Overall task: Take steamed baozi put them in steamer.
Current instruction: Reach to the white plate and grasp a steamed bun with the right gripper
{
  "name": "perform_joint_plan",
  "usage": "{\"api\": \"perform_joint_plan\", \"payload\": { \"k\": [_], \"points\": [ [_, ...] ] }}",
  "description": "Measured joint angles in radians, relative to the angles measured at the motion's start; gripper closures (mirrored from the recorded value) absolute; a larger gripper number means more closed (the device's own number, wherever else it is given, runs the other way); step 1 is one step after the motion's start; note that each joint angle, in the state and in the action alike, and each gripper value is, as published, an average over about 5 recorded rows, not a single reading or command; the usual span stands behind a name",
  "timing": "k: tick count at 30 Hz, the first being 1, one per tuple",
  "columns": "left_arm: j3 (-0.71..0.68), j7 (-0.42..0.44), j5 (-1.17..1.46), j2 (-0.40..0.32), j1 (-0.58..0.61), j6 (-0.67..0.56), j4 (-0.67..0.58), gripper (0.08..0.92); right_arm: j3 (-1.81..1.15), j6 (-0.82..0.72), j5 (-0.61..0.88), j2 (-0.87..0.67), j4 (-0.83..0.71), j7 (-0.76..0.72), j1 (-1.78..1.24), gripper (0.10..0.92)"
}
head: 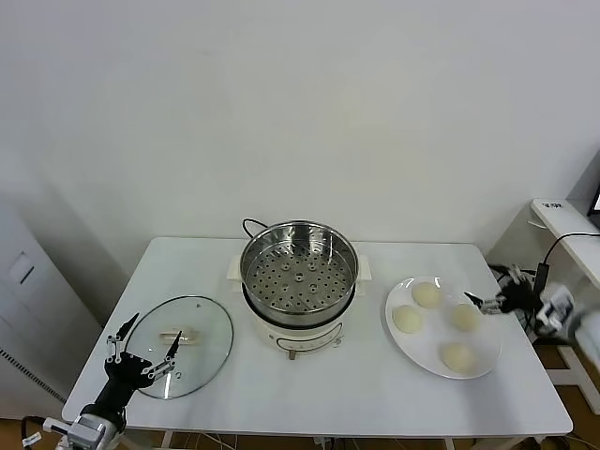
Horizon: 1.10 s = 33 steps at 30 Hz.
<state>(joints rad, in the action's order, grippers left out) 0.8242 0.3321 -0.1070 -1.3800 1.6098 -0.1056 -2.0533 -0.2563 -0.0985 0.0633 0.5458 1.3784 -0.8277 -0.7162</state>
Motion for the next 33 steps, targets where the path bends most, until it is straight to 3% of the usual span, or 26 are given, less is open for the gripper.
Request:
{"api": "perform_joint_plan", "payload": {
  "k": [6, 13, 33],
  "points": [
    [-0.004, -0.012, -0.001, -0.003, -0.020, 0.011, 0.004, 0.177, 0.375, 0.018, -0.096, 0.003, -0.130, -0.154, 0.362, 0.203],
    [-0.008, -0.026, -0.002, 0.001, -0.035, 0.025, 0.004, 0.177, 0.667, 0.054, -0.180, 0.100, -0.289, -0.233, 0.590, 0.203],
    [0.033, -0.038, 0.021, 0.031, -0.024, 0.034, 0.010, 0.177, 0.799, 0.126, -0.326, 0.354, -0.639, -0.241, 0.691, 0.203]
  ]
}}
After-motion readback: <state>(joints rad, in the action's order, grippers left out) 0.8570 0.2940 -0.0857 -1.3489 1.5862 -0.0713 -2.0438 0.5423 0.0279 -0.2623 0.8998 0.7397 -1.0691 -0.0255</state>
